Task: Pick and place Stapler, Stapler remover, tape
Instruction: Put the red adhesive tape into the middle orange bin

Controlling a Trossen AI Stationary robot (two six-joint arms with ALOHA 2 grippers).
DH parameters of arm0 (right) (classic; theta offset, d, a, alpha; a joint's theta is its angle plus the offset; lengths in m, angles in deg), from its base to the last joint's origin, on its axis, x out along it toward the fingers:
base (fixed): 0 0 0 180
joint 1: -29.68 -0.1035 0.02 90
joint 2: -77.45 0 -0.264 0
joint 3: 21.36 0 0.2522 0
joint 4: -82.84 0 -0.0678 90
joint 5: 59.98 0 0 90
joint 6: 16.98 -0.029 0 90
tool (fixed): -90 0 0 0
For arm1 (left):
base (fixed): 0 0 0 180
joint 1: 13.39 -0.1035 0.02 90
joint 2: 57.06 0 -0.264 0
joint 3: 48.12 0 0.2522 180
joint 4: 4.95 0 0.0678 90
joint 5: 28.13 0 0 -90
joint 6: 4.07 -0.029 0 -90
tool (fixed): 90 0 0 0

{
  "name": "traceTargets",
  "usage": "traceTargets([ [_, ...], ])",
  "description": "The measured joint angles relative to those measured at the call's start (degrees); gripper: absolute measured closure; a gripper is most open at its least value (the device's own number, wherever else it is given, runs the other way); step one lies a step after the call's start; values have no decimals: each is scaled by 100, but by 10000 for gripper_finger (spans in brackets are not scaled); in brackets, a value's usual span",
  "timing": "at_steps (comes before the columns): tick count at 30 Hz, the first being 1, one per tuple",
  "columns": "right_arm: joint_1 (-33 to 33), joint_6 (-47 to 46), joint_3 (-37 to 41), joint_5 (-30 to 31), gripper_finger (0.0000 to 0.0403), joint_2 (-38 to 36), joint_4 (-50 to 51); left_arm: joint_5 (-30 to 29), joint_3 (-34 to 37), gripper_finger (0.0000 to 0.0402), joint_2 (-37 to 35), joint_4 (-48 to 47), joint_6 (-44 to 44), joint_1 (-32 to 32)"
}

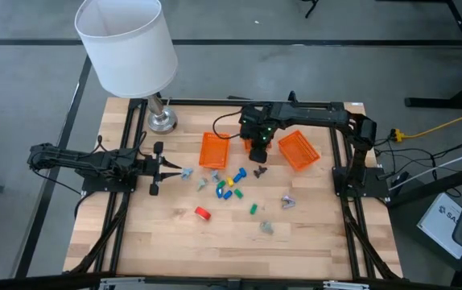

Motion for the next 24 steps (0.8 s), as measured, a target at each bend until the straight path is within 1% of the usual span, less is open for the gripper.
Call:
traceTargets([
  [3,-83,-369,0,-390,385,0,-104,0,0,323,0,0,0,0],
  [5,-143,-519,0,-463,382,0,-223,0,0,323,0,0,0,-1],
  [15,-374,-652,0,-419,397,-4,-910,0,-2,323,0,0,0,-2],
  [17,-397,-654,0,-251,396,-7,-1090,-2,-2,324,0,0,0,-2],
  [24,-389,-808,0,-320,382,-9,-1623,-2,0,322,-2,0,0,-1],
])
